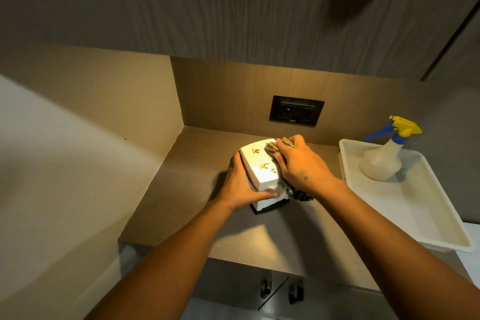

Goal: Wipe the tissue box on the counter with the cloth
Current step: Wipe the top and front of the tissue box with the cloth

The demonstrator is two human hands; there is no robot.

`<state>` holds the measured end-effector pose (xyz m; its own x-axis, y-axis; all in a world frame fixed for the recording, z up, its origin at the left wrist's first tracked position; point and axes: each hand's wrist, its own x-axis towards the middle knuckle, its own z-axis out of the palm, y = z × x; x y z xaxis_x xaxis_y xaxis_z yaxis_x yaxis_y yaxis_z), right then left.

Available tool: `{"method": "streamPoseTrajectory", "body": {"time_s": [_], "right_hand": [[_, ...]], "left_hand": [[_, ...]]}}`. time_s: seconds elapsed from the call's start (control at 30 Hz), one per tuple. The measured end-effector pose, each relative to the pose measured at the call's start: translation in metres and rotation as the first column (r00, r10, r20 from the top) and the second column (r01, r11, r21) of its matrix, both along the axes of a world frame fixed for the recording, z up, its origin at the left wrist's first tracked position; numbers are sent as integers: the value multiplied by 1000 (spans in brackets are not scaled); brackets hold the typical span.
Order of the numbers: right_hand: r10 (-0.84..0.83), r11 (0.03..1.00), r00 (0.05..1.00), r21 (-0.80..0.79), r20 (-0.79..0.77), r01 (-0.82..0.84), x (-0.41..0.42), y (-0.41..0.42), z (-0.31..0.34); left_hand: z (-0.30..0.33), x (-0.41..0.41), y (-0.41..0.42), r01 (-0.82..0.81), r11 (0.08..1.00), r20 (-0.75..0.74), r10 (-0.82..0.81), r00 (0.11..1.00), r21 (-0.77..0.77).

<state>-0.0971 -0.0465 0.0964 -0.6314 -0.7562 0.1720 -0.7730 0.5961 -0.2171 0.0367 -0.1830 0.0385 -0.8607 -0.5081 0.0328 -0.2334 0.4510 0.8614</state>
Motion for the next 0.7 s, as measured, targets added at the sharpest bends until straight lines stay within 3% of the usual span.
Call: {"method": "streamPoseTrajectory", "body": {"time_s": [0.17, 0.4, 0.5, 0.7], "right_hand": [[-64, 997, 998, 41, 20, 63, -18, -14, 14], [147, 987, 982, 77, -120, -139, 7, -19, 13], [142, 990, 985, 34, -101, -139, -2, -9, 10], [84, 992, 996, 95, -37, -80, -13, -47, 24]], "left_hand": [[2, -1, -2, 4, 1000, 8, -4, 1000, 9], [-2, 0, -4, 23, 1000, 37, -22, 999, -10], [0, 0, -3, 8, 1000, 45, -6, 999, -27], [2, -1, -4, 23, 1000, 62, -22, 998, -9]]}}
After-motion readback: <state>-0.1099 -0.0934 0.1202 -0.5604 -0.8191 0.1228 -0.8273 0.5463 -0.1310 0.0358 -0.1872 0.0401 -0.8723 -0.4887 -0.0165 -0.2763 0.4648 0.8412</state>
